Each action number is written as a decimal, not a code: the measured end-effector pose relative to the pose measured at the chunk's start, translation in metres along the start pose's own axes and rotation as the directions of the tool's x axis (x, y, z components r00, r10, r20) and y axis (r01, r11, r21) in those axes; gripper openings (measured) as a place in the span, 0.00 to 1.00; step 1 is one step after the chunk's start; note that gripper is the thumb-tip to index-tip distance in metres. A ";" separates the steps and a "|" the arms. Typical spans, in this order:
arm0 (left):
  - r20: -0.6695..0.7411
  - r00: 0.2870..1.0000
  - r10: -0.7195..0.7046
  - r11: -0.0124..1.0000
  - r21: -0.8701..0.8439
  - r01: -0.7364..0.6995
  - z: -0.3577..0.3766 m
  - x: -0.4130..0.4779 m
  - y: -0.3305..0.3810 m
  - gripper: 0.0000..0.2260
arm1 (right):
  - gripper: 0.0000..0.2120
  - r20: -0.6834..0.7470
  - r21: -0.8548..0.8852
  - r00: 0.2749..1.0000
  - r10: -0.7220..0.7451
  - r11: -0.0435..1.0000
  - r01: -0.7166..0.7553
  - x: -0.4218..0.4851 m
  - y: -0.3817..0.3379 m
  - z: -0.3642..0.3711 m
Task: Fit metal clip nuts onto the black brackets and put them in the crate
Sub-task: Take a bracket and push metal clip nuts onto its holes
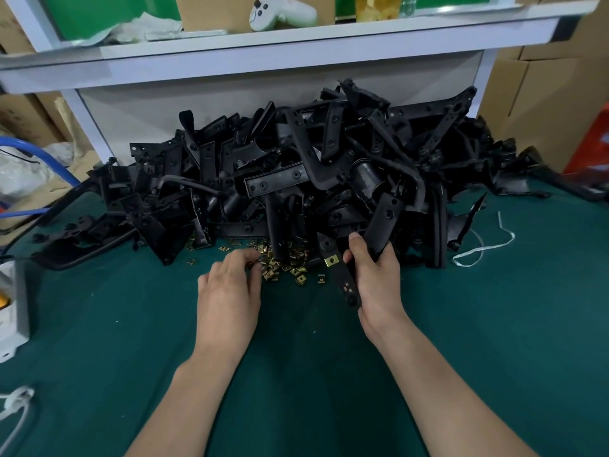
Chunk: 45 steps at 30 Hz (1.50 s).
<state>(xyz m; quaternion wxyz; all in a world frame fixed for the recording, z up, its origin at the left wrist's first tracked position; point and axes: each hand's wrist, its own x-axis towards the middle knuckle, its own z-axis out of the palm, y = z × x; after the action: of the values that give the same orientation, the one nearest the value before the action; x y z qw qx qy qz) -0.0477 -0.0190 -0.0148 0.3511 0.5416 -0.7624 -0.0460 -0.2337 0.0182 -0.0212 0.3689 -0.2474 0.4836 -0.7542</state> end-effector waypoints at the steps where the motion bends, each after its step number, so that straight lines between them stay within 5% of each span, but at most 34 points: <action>1: 0.015 1.000 0.000 1.000 -0.001 0.000 0.000 0.000 -0.001 0.07 | 0.06 -0.002 -0.003 1.000 -0.001 1.000 0.001 0.000 0.000 0.000; 12: 0.013 1.000 0.006 1.000 -0.014 -0.006 -0.002 0.000 0.000 0.06 | 0.07 0.005 -0.060 1.000 -0.020 0.998 0.021 -0.002 -0.001 0.000; 15: -0.011 0.999 -0.032 0.990 -0.139 0.030 -0.006 -0.002 0.007 0.06 | 0.06 0.004 -0.074 0.999 -0.032 0.997 0.032 -0.003 -0.001 0.001; 19: 0.134 0.978 -0.160 0.778 -0.592 0.209 -0.007 -0.004 0.019 0.08 | 0.06 0.001 -0.124 0.998 -0.060 0.990 0.060 -0.004 -0.001 0.002; 22: 0.239 0.953 -0.187 0.590 -0.748 0.303 -0.008 -0.003 0.021 0.10 | 0.06 0.004 -0.151 0.997 -0.078 0.985 0.077 -0.003 0.000 0.003; 33: 0.241 0.945 -0.220 0.453 -0.833 0.317 -0.009 -0.001 0.019 0.09 | 0.06 0.018 -0.182 0.995 -0.102 0.978 0.104 -0.003 0.002 0.002; 45: 0.227 0.964 -0.137 0.470 -0.842 0.266 -0.012 -0.003 0.024 0.11 | 0.07 0.011 -0.182 0.993 -0.117 0.976 0.117 -0.003 0.002 0.002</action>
<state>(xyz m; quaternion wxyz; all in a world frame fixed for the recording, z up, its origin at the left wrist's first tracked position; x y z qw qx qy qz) -0.0589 -0.0028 0.0031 0.5175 0.3739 -0.5873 -0.4975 -0.2300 0.0188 -0.0220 0.2998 -0.3084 0.5350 -0.7272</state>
